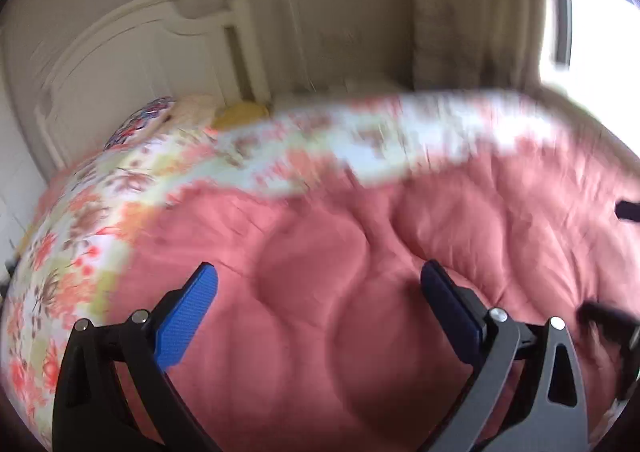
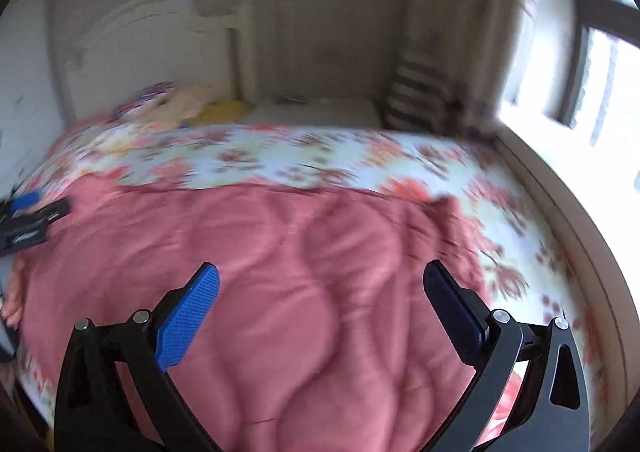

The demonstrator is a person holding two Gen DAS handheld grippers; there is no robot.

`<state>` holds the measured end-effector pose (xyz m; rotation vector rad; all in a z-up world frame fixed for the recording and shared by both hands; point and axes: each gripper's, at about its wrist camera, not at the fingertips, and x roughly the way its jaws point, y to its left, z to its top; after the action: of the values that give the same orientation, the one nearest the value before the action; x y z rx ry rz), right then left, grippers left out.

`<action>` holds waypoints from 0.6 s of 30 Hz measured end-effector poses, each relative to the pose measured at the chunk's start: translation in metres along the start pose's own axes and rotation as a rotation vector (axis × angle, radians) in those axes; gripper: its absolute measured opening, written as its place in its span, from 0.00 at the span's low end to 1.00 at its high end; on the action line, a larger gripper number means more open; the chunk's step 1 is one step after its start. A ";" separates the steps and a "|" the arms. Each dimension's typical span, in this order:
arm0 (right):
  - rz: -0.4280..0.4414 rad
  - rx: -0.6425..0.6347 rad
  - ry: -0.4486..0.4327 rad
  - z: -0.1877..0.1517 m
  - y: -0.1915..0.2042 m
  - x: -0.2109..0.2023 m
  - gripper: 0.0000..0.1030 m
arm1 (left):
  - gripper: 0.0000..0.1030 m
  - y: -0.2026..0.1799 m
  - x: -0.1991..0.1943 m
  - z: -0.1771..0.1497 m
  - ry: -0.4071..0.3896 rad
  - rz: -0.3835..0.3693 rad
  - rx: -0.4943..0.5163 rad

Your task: Fold large clothes

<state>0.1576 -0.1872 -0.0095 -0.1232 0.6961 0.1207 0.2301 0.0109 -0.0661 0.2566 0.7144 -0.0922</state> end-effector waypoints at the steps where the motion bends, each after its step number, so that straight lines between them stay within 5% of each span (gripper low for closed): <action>1: 0.030 -0.070 0.038 -0.004 0.020 0.007 0.95 | 0.98 -0.007 0.006 -0.006 -0.018 0.039 0.022; 3: 0.035 -0.149 0.131 -0.019 0.044 0.034 0.96 | 0.98 -0.004 0.006 -0.006 -0.012 0.050 0.002; 9: 0.096 -0.058 0.118 -0.033 0.030 0.051 0.96 | 0.98 0.020 -0.003 -0.005 0.044 -0.047 -0.080; 13: 0.041 -0.021 0.098 -0.023 0.007 0.024 0.95 | 0.98 0.075 -0.022 -0.011 -0.014 0.051 -0.180; 15: 0.000 0.032 0.067 -0.021 -0.019 0.011 0.95 | 0.98 0.102 -0.010 -0.019 0.028 0.100 -0.242; 16: -0.028 0.069 0.066 -0.022 -0.036 0.008 0.95 | 0.98 0.119 0.004 -0.029 0.084 0.087 -0.304; 18: -0.108 0.180 0.118 -0.034 -0.079 0.015 0.95 | 0.98 0.137 0.023 -0.041 0.134 -0.066 -0.413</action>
<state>0.1596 -0.2698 -0.0398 0.0053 0.8130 -0.0531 0.2442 0.1542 -0.0837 -0.1574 0.8570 0.0115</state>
